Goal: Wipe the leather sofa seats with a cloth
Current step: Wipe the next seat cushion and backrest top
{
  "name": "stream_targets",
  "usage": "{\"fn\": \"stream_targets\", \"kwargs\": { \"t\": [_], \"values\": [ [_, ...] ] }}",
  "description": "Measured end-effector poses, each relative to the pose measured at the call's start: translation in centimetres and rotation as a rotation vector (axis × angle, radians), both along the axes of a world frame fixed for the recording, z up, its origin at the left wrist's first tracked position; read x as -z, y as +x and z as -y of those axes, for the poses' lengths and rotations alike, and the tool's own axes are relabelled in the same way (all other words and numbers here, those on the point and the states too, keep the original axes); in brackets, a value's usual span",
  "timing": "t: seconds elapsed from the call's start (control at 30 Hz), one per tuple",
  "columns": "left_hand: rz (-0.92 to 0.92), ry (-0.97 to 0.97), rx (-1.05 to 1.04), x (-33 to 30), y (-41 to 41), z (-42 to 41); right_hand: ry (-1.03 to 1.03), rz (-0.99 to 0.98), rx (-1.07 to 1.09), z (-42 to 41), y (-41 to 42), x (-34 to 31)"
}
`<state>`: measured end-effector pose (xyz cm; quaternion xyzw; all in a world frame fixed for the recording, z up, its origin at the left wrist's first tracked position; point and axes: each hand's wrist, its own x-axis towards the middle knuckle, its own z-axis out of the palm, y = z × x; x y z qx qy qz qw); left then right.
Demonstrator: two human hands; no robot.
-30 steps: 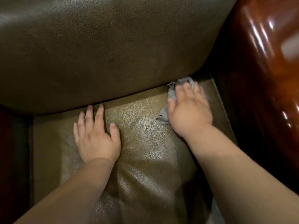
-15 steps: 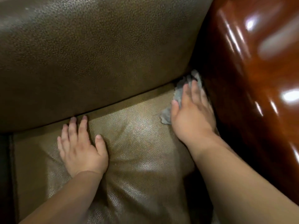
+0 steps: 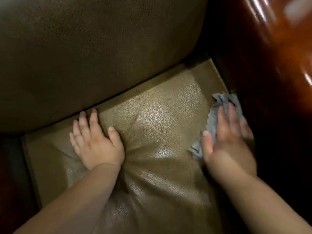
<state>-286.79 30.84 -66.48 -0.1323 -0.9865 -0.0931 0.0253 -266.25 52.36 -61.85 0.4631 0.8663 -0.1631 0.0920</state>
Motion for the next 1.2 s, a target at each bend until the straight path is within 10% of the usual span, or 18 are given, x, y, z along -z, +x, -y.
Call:
{"fn": "stream_targets", "kwargs": {
  "t": [0.3,0.57,0.83,1.07,1.2],
  "values": [
    [0.039,0.029,-0.002,-0.2,-0.1,0.1,-0.008,-0.112,-0.727,7.3,-7.2,0.4],
    [0.012,0.031,0.003,0.1,-0.2,0.4,0.026,0.099,-0.038,1.5,-1.2,-0.7],
    [0.292,-0.129,0.179,-3.6,-1.3,1.6,-0.097,-0.013,-0.951,12.1,-4.1,-3.3],
    [0.347,-0.19,0.312,-6.5,5.0,11.9,-0.08,0.134,-0.161,-0.5,2.2,-2.2],
    [0.253,-0.122,0.227,-5.1,6.4,12.1,0.077,0.004,-0.3,7.1,0.9,-1.8]
  ]
}}
